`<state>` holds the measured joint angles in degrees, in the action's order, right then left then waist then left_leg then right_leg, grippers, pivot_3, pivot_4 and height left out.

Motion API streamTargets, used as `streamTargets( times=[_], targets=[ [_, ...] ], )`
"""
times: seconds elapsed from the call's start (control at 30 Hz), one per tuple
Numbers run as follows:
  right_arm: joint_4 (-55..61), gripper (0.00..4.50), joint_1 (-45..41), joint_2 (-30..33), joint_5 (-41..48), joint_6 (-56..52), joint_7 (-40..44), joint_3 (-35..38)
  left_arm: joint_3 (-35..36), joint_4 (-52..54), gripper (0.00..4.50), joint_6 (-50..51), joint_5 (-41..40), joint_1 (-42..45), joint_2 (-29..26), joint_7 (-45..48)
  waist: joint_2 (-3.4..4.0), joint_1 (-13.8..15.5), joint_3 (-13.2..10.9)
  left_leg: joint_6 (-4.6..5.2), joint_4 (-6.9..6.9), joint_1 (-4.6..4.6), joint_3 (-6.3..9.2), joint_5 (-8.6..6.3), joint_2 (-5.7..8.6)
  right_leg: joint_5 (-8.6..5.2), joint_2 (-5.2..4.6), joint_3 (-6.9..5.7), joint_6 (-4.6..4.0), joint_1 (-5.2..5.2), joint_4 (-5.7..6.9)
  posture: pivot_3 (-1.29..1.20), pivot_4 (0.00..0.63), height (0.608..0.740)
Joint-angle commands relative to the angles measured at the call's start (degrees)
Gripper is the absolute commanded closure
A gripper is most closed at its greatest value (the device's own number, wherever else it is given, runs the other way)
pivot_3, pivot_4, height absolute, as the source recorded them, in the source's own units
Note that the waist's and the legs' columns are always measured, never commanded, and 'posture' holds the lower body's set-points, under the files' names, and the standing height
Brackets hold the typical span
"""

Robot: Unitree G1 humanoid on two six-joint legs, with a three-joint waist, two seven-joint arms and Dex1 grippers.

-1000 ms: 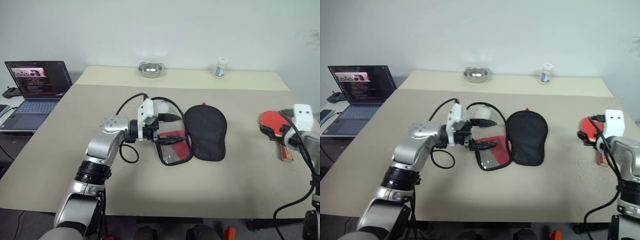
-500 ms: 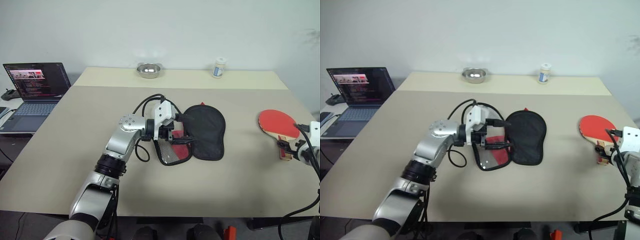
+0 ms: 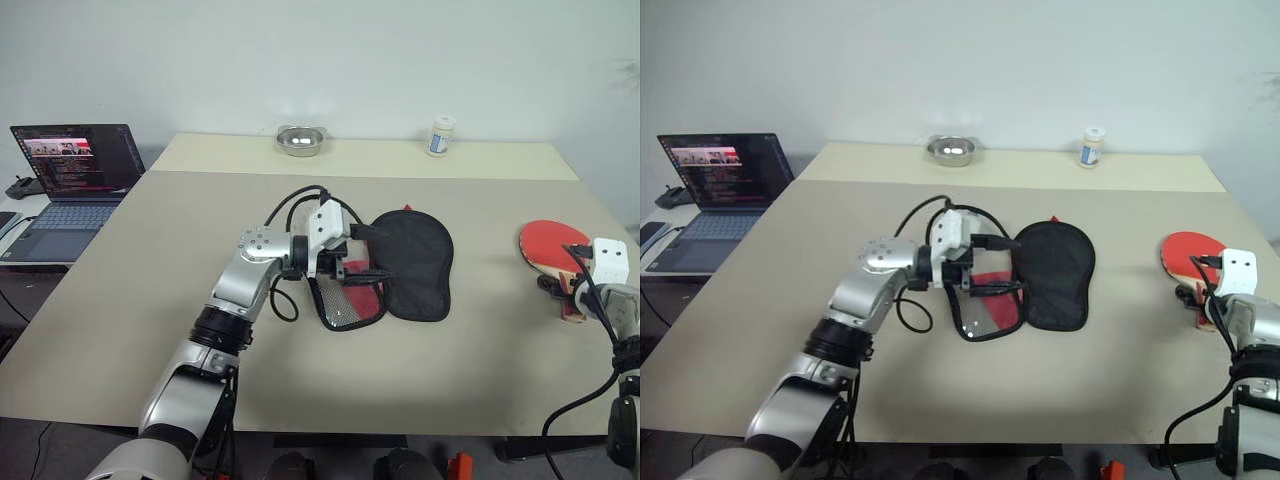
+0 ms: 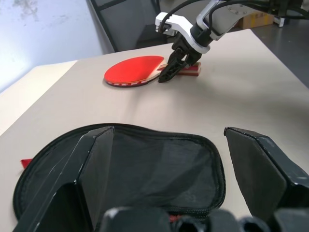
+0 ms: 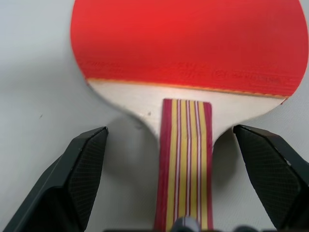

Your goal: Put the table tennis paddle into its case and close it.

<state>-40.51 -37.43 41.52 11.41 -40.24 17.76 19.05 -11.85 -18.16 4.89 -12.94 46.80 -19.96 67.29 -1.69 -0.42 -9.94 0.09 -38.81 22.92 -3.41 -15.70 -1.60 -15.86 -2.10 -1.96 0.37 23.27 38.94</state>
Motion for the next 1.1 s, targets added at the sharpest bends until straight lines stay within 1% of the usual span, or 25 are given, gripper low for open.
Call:
streamTargets(
  times=[0.03,0.07,0.1,0.2,0.33,0.37,0.4,0.57,0.63,0.7,0.73,0.8,0.87,0.93,1.03,1.1],
  targets=[
    [-3.0,0.42,-1.5,0.8,-0.7,1.8,-1.3,0.4,1.2,3.2,0.50,0.2,-0.4,1.2,-0.5,-0.6,0.00,0.0,0.0,0.00,0.00,0.00,0.00,0.00,0.00,0.00,0.00,0.00,0.00,-0.01,0.00,0.00,0.150,0.740],
    [-3.5,0.55,-1.6,0.7,-0.7,2.1,-1.4,0.4,1.2,3.3,0.50,0.4,-0.5,1.2,-0.5,-0.7,0.00,0.0,0.0,-0.01,-0.02,0.00,0.00,0.00,0.00,0.00,0.00,0.00,0.00,-0.02,0.00,0.00,0.150,0.740],
    [-3.9,0.80,-1.9,0.6,-0.6,2.1,-1.5,0.4,1.2,3.7,0.50,0.7,-0.5,1.4,-0.6,-0.8,0.00,0.0,0.0,-0.01,-0.03,0.00,-0.01,0.01,0.01,0.01,-0.02,0.01,0.01,-0.02,0.00,0.00,0.150,0.740],
    [-4.4,1.69,-2.2,0.3,-0.3,2.0,-2.2,0.8,1.4,4.4,0.50,1.5,-0.5,1.6,-0.9,-1.0,0.00,0.1,0.0,-0.01,-0.04,0.00,0.00,0.01,0.02,0.01,-0.04,0.00,0.01,-0.04,0.00,0.00,0.150,0.740],
    [-3.0,3.01,-1.9,0.2,-0.4,2.5,-4.4,1.3,3.3,4.7,0.50,2.6,-1.1,1.8,-2.3,-2.3,0.00,0.1,0.0,-0.02,-0.04,0.00,0.01,0.01,0.02,0.01,-0.06,-0.01,0.01,-0.04,-0.01,0.00,0.150,0.740],
    [-2.0,3.29,-1.6,0.1,0.0,2.0,-4.5,1.4,3.6,5.1,0.50,3.0,-1.4,1.5,-2.8,-2.0,0.00,0.1,0.0,-0.02,-0.04,0.00,0.01,0.01,0.02,0.01,-0.06,-0.01,0.01,-0.04,0.00,0.00,0.150,0.740],
    [-1.2,3.41,-1.4,0.0,0.2,1.5,-4.7,1.4,3.8,5.3,0.50,3.2,-1.6,1.3,-3.2,-1.8,0.00,0.1,0.0,-0.02,-0.03,0.01,0.02,0.01,0.01,0.01,-0.06,-0.02,0.01,-0.04,-0.01,0.00,0.150,0.740],
    [11.2,3.41,1.3,-1.2,1.3,-2.7,-5.5,1.3,4.2,6.5,0.50,4.4,-2.6,0.0,-6.1,0.5,0.08,0.1,0.0,-0.09,0.02,0.04,0.03,0.05,0.01,0.01,-0.07,-0.02,0.01,-0.02,-0.04,0.00,0.150,0.740],
    [24.6,3.41,2.8,-2.8,3.6,-8.9,-6.7,1.8,5.4,6.4,0.50,5.7,-3.7,-0.5,-8.1,1.7,0.15,0.1,-0.1,-0.18,0.03,0.04,0.01,0.10,0.00,0.01,-0.08,-0.01,0.01,0.00,-0.04,0.00,0.150,0.740],
    [35.0,3.41,3.8,-4.8,5.4,-14.6,-8.3,2.5,6.1,6.3,0.50,6.0,-4.2,-0.9,-9.6,2.4,0.35,-0.5,-0.2,-0.18,0.05,0.05,0.00,0.10,-0.06,0.01,-0.06,0.03,0.01,0.06,-0.01,0.00,0.150,0.740],
    [40.7,3.41,4.0,-6.8,6.7,-18.2,-9.6,3.0,6.4,6.2,0.50,5.8,-4.1,-1.2,-10.3,2.3,0.42,-0.8,-0.2,-0.17,0.05,0.05,0.00,0.10,-0.06,0.01,-0.06,0.03,0.01,0.08,0.02,0.00,0.150,0.740],
    [52.3,3.41,4.4,-12.8,9.4,-25.8,-12.8,3.4,7.4,5.8,0.50,5.7,-4.0,-1.5,-11.7,2.0,0.45,-1.1,-0.3,-0.17,0.08,0.04,0.03,0.09,-0.10,0.00,-0.02,0.00,0.01,0.11,0.05,0.00,0.150,0.740],
    [60.4,3.41,4.3,-19.1,10.1,-31.2,-16.2,3.2,7.9,5.9,0.50,5.6,-4.0,-1.6,-12.4,2.1,0.45,-1.2,-0.3,-0.17,0.10,0.04,0.08,0.09,-0.16,0.00,0.03,-0.04,0.01,0.11,0.05,0.00,0.150,0.740],
    [65.5,3.41,4.2,-25.7,9.8,-35.3,-19.5,3.1,8.0,6.2,0.50,5.6,-4.3,-1.8,-12.8,2.4,0.45,-1.1,-0.3,-0.16,0.10,0.05,0.11,0.09,-0.17,0.00,0.05,-0.06,0.01,0.11,0.05,0.00,0.150,0.740],
    [70.9,3.41,5.1,-35.2,8.7,-38.9,-23.5,-0.3,8.0,6.8,0.50,5.5,-4.5,-2.0,-13.3,3.2,0.45,-1.0,-0.3,-0.10,0.07,0.09,0.09,0.05,-0.08,0.00,-0.05,-0.06,0.01,0.12,0.04,0.00,0.150,0.740],
    [72.3,3.41,6.1,-39.2,7.6,-39.3,-25.2,-2.9,8.2,7.1,0.50,5.4,-4.6,-2.1,-13.7,3.5,0.45,-0.8,-0.3,-0.09,0.06,0.16,0.09,0.05,-0.03,0.00,-0.10,-0.06,0.01,0.17,0.01,0.00,0.150,0.740]
  ],
)
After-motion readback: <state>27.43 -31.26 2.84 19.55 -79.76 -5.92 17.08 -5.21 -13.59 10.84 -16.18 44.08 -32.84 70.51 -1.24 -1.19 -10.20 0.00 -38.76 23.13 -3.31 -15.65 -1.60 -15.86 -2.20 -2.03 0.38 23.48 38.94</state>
